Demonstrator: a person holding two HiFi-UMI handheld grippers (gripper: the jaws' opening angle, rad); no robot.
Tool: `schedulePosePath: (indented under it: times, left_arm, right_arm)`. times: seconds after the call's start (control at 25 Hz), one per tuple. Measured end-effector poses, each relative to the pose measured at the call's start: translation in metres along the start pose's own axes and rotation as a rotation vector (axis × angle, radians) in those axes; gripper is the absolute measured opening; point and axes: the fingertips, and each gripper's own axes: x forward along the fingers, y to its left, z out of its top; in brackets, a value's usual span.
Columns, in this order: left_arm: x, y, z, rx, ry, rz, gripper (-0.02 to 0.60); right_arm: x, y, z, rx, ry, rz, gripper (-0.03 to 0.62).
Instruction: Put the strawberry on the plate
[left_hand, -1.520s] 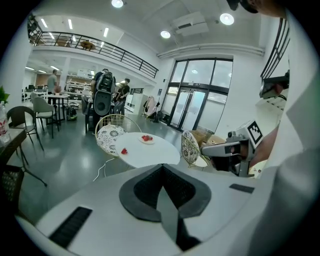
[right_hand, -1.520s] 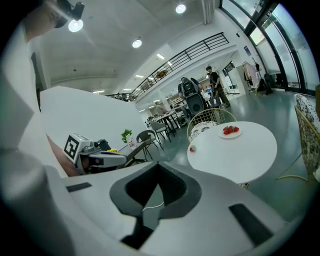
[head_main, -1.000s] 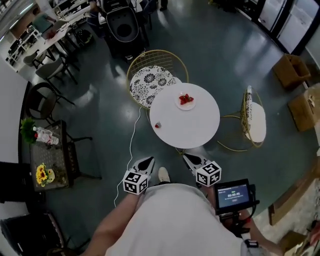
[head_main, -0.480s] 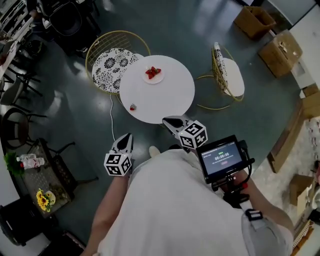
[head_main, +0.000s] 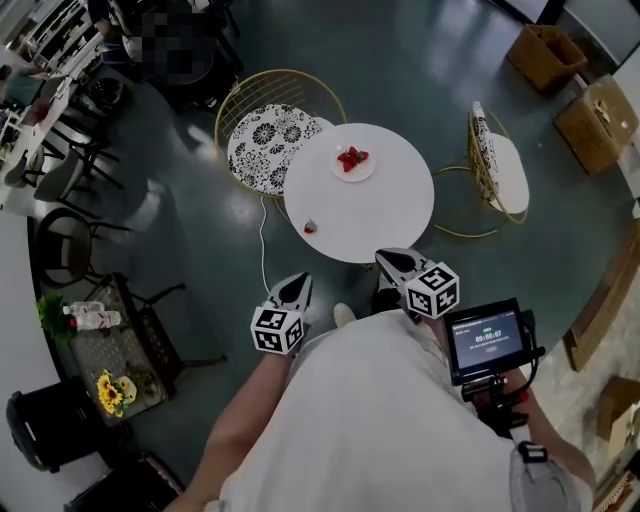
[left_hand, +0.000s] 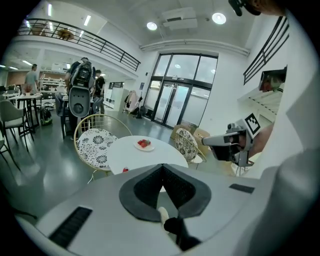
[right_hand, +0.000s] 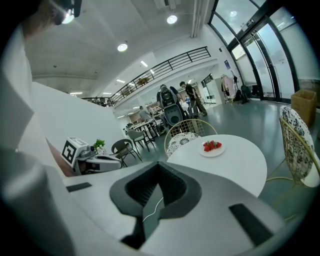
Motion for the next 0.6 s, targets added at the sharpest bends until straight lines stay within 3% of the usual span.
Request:
schedulePosePath:
  times: [0.16,0.32,0.6]
  left_arm:
    - [0.011,0.011,-0.002,0.001,0.042,0.03,0.005]
    - [0.05,0.02,0.012,-0.007,0.07,0.061,0.005]
    - [0.083,0.034,0.022,0.045,0.112,0.122,0.005]
  right_arm:
    - [0.006,-0.012,0.002,0.013,0.002,0.012,0.005]
    - [0.022,-0.055,0.015,0.033,0.012,0.039,0.005]
    - [0.039,-0.088,0.024,0.05,0.043,0.086,0.005]
